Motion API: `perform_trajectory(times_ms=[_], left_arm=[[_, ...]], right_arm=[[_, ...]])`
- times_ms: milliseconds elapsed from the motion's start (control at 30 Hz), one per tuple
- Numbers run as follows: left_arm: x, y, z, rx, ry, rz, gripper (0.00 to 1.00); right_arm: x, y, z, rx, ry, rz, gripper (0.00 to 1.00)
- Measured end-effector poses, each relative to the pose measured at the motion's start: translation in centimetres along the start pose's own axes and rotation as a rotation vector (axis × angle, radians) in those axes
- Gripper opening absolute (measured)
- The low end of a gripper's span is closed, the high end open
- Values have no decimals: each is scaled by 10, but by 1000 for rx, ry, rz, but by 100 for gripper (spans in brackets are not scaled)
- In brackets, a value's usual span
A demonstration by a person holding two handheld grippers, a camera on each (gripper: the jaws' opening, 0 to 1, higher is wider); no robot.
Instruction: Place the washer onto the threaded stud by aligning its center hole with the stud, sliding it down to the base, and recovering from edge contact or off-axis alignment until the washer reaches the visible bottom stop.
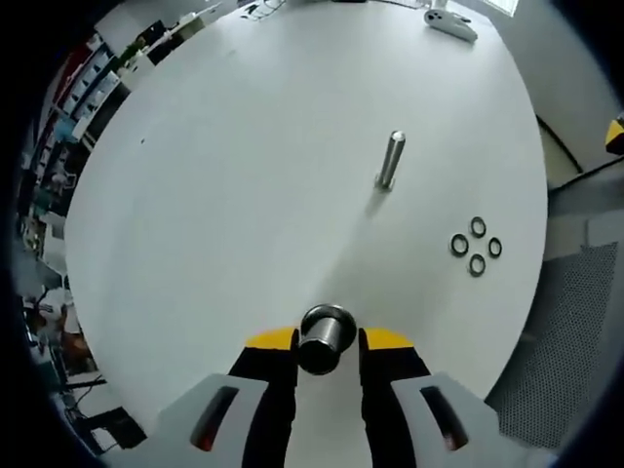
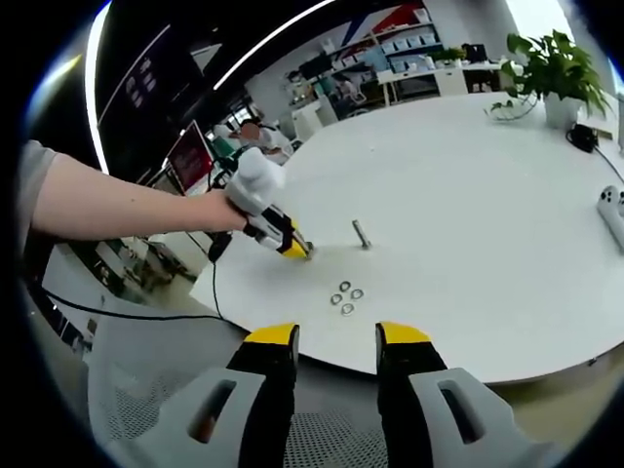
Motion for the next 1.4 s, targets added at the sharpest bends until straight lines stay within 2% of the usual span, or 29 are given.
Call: perform_trajectory(times_ms=[200, 333, 433, 600, 867, 933, 1067, 1233, 1400], left_arm=[[-13, 5, 1, -22, 43, -43, 27], [-24, 6, 7, -58, 82, -60, 28], [-34, 7, 14, -94, 132, -74, 27], [-57, 12, 25, -184, 266, -93, 27], [-90, 26, 44, -251, 426, -134, 28], [-97, 33, 51, -276, 473, -135, 29], [-109, 43, 72, -316, 526, -160, 29], [-118, 51, 98, -392, 567, -174, 28], [-127, 62, 121, -408, 619, -203, 30]], right_arm=[[0, -1, 0, -2, -1, -11, 34], [0, 0, -1, 0, 4, -14, 34], [0, -1, -1, -4, 2, -17, 34], [0, -1, -1, -12, -1, -23, 33], [0, -3, -1, -15, -2, -29, 33], [0, -3, -1, -15, 0, -29, 33], [0, -3, -1, -19, -2, -29, 33], [0, -3, -1, -22, -4, -28, 33], [1, -3, 0, -31, -11, -30, 33]])
Point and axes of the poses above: the point that each gripper's makers call its tool centre point, and the gripper's own axes: x roughly forward along the fingers, y roughly to its right, z roughly out of its underside, the point moved 10 cm from there along -x, roughly backward along the fingers, and after that the axes turned 10 degrees about z, right-handed, at the moved point
